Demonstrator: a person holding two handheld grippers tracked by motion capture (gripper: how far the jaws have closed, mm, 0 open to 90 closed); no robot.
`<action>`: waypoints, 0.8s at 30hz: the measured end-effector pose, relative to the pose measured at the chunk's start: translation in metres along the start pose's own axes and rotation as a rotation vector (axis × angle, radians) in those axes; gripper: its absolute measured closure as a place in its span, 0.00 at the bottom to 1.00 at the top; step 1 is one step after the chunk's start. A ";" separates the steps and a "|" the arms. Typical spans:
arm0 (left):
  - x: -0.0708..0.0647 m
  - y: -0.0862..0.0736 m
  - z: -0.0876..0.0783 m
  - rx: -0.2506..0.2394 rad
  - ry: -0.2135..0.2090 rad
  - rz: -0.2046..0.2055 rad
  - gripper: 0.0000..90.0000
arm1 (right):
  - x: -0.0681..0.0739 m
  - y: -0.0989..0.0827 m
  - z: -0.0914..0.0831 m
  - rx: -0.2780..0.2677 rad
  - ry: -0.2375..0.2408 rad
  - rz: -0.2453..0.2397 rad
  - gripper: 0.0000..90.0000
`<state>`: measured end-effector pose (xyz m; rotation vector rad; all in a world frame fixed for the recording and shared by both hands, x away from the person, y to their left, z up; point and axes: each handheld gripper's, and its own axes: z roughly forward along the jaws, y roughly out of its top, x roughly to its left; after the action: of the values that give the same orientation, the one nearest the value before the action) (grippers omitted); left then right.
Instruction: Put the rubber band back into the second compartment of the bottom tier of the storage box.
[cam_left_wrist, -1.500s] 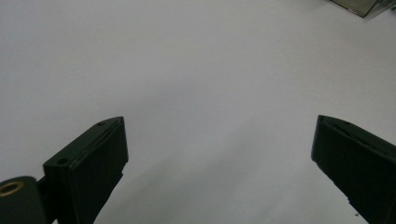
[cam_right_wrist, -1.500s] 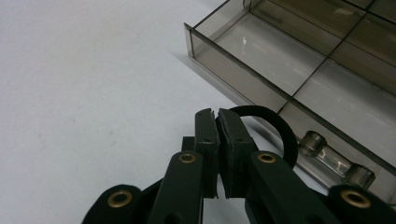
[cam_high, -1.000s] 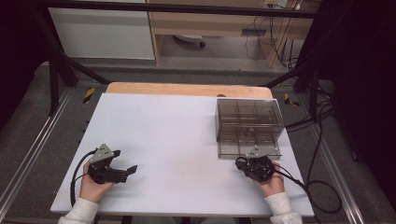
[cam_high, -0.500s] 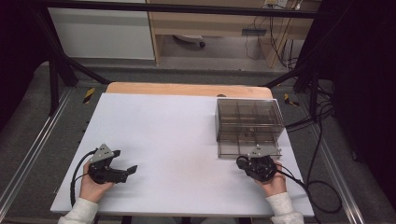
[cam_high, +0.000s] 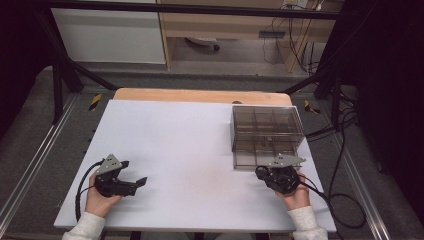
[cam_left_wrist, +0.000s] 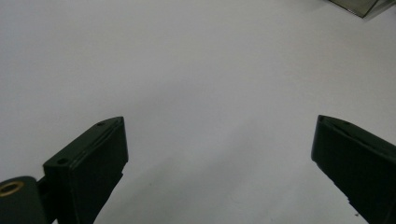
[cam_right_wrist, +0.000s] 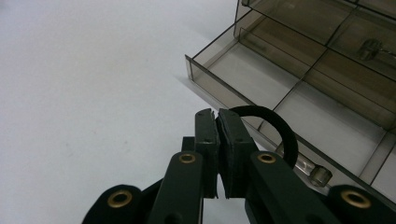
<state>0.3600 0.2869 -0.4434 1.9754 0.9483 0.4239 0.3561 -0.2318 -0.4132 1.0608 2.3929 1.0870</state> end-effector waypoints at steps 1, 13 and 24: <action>0.000 0.000 0.000 0.000 0.000 0.000 0.04 | 0.000 0.001 -0.001 -0.004 -0.001 0.001 0.96; 0.000 0.000 0.000 0.000 0.000 0.000 0.04 | -0.002 0.003 -0.007 -0.017 -0.007 0.002 0.97; 0.000 0.000 0.000 0.000 0.000 0.000 0.04 | -0.002 0.007 -0.013 -0.032 -0.016 0.000 0.97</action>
<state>0.3600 0.2867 -0.4433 1.9759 0.9482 0.4237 0.3545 -0.2369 -0.3996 1.0552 2.3550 1.1098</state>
